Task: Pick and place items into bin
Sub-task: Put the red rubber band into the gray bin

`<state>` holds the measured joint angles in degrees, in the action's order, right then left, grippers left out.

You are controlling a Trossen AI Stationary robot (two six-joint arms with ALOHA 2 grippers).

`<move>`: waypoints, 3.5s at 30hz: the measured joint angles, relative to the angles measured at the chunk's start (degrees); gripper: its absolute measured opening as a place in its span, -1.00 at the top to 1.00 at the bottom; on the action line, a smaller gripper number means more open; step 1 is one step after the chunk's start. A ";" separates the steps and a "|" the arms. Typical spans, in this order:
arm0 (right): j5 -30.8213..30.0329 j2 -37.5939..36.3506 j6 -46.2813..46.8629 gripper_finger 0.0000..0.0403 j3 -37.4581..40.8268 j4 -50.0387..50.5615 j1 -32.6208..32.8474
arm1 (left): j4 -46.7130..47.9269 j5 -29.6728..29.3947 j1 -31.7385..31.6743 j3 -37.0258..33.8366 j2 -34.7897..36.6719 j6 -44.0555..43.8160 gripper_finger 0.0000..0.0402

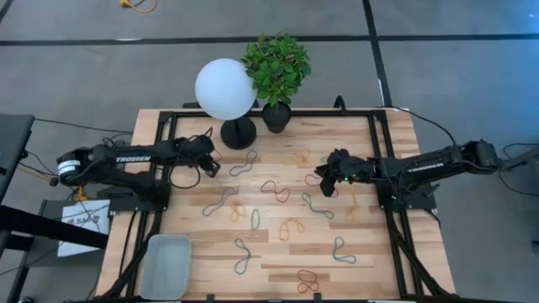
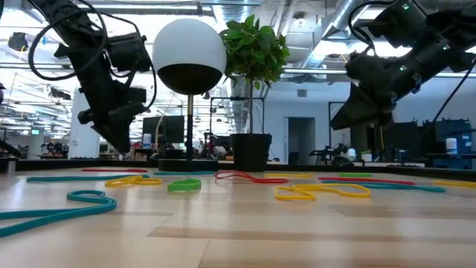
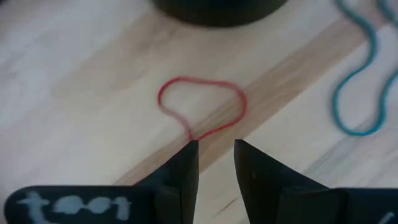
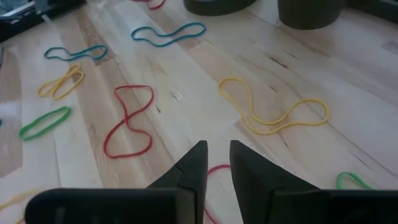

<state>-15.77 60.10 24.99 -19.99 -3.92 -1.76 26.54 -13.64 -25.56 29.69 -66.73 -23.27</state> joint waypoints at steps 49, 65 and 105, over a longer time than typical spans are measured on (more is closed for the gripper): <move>-0.76 10.84 2.01 0.68 -1.15 -0.03 0.20 | 8.44 -5.87 14.65 13.74 2.62 -2.33 1.00; -0.61 8.09 2.01 0.68 -2.91 -0.30 4.88 | 17.85 -28.06 44.39 18.88 12.60 -14.79 1.00; -0.81 8.13 1.55 0.68 -2.91 -2.53 4.66 | 0.07 -5.63 10.31 11.98 -18.35 -7.85 0.39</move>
<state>-16.58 68.23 26.55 -22.90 -6.45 2.90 26.61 -19.27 -15.25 41.67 -85.08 -31.12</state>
